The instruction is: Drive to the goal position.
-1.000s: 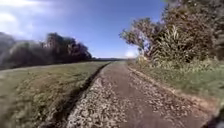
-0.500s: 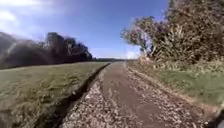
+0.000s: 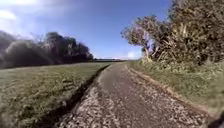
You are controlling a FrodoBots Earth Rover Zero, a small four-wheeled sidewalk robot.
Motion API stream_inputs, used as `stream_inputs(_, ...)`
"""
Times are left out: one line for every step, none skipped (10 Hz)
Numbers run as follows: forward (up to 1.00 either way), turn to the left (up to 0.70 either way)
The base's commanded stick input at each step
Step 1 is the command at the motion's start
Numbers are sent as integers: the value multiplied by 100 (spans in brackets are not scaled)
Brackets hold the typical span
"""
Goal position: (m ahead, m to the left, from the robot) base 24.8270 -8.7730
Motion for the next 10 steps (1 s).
stream_inputs(85,0)
stream_inputs(85,0)
stream_inputs(85,0)
stream_inputs(85,0)
stream_inputs(85,0)
stream_inputs(85,0)
stream_inputs(85,-22)
stream_inputs(85,-30)
stream_inputs(85,-34)
stream_inputs(85,-34)
